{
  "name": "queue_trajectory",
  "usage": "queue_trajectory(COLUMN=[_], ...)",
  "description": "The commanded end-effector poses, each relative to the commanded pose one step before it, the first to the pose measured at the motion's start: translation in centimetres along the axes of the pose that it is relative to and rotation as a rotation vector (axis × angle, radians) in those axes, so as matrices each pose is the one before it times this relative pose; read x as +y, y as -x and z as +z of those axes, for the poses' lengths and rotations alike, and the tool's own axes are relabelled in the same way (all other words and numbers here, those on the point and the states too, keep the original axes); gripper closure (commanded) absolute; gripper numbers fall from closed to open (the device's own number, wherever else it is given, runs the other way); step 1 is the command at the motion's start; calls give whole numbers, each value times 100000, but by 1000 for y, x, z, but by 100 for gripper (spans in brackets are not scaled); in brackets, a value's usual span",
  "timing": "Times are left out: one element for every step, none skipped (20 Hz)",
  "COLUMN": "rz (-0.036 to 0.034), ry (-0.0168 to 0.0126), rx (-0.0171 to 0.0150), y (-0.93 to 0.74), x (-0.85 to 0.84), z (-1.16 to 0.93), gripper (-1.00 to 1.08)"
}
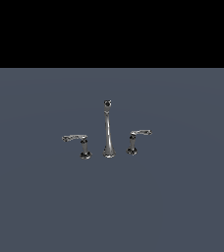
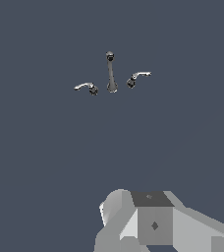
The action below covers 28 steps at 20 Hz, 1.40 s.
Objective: Turn on the faucet by rotating a designated handle.
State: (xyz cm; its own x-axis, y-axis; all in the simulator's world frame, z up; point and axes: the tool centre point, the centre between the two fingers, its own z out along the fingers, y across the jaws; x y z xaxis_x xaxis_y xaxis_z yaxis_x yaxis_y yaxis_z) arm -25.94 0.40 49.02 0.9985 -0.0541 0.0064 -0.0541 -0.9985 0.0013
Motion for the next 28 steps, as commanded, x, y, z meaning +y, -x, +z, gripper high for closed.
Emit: queue_trajectory(rz=[0,69,138,267,378,478,586,694,802,908,1016,1125,1233,1342,1451,1559,1669,1779,1887,1997,2100,2143,2145,2146,2148,2148,2148,2148], ry=[0,2,0,1,1,1,2,2,2,2,2,2,2,2,2,2,2,1,1,0,-1,-2,-3,-4,-6,-7,-9,-10], rx=[0,0,-1,-2,-3,-4,-5,-6,-7,-7,-8,-9,-10,-10,-11,-12,-13,-13,-14,-15,-16,-16,-16,-16,-17,-17,-18,-18], y=[0,-3,-8,-14,-20,-26,-32,-38,-44,-50,-56,-62,-68,-74,-81,-87,-93,-100,-106,-113,-119,-122,-123,-123,-124,-124,-125,-125], x=[1,-7,-38,-53,-73,-96,-117,-138,-160,-182,-203,-225,-247,-269,-291,-313,-335,-358,-381,-404,-425,-435,-437,-439,-440,-442,-444,-445], z=[0,15,47,78,109,140,171,203,234,266,297,329,361,392,424,456,488,520,553,585,616,629,630,631,631,632,633,633], gripper=[108,108,108,108,108,108,108,108,108,108,108,108,108,108,108,108,108,108,108,108,108,108,108,108,108,108,108,108])
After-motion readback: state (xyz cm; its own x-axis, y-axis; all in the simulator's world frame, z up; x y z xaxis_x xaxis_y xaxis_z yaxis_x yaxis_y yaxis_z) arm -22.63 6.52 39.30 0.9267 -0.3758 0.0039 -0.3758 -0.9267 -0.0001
